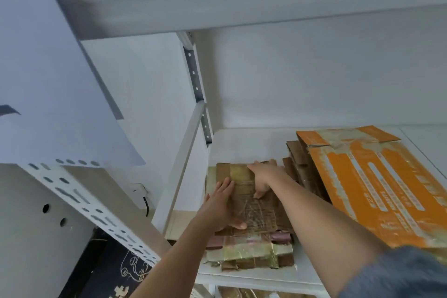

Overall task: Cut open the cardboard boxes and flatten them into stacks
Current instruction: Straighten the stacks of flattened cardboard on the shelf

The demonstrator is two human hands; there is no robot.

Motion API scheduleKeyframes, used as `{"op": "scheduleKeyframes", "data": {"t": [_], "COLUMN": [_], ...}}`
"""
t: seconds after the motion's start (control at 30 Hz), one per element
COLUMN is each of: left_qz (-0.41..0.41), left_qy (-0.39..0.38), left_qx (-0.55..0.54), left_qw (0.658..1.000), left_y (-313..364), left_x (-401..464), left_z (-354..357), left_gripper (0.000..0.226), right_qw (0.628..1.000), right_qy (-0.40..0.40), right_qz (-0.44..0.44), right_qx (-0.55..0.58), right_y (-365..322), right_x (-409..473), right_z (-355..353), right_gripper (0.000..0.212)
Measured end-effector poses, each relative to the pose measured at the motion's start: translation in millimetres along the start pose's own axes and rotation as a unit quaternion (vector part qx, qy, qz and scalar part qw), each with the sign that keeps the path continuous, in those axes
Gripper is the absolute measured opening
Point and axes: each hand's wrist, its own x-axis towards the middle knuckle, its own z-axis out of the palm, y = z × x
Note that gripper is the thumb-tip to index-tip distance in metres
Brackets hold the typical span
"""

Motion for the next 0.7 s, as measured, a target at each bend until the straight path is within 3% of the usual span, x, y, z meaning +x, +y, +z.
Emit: {"op": "scheduleKeyframes", "data": {"t": [0.07,0.13,0.27,0.4,0.47,0.57,0.7], "left_qz": [-0.008,-0.022,-0.052,-0.02,-0.049,-0.142,-0.168], "left_qy": [0.013,0.026,0.067,0.116,0.17,0.198,0.187], "left_qx": [0.009,0.022,0.01,-0.183,-0.249,-0.324,-0.373], "left_qw": [1.0,0.999,0.996,0.976,0.952,0.914,0.893], "left_y": [1.1,5.2,14.1,22.0,23.1,21.0,24.8], "left_x": [-0.6,-7.4,-28.5,-47.8,-56.7,-61.9,-63.1], "left_z": [-3.3,-5.0,-2.1,-3.0,-9.6,-18.7,-17.4], "left_gripper": [0.127,0.124,0.117,0.08,0.064,0.061,0.042], "right_qw": [0.999,0.99,0.943,0.917,0.925,0.963,0.98], "right_qy": [0.013,0.078,0.247,0.345,0.311,0.202,0.158], "right_qz": [-0.003,0.004,0.014,-0.038,-0.069,-0.089,-0.07], "right_qx": [0.037,0.114,0.225,0.198,0.206,0.154,0.098], "right_y": [2.0,0.5,-1.9,-2.1,-1.8,3.2,2.9], "right_x": [-1.6,-20.8,-74.3,-109.0,-121.0,-126.3,-123.5], "right_z": [-1.4,8.9,50.4,80.4,83.9,83.3,83.8], "right_gripper": [0.103,0.097,0.062,0.041,0.048,0.076,0.067]}}
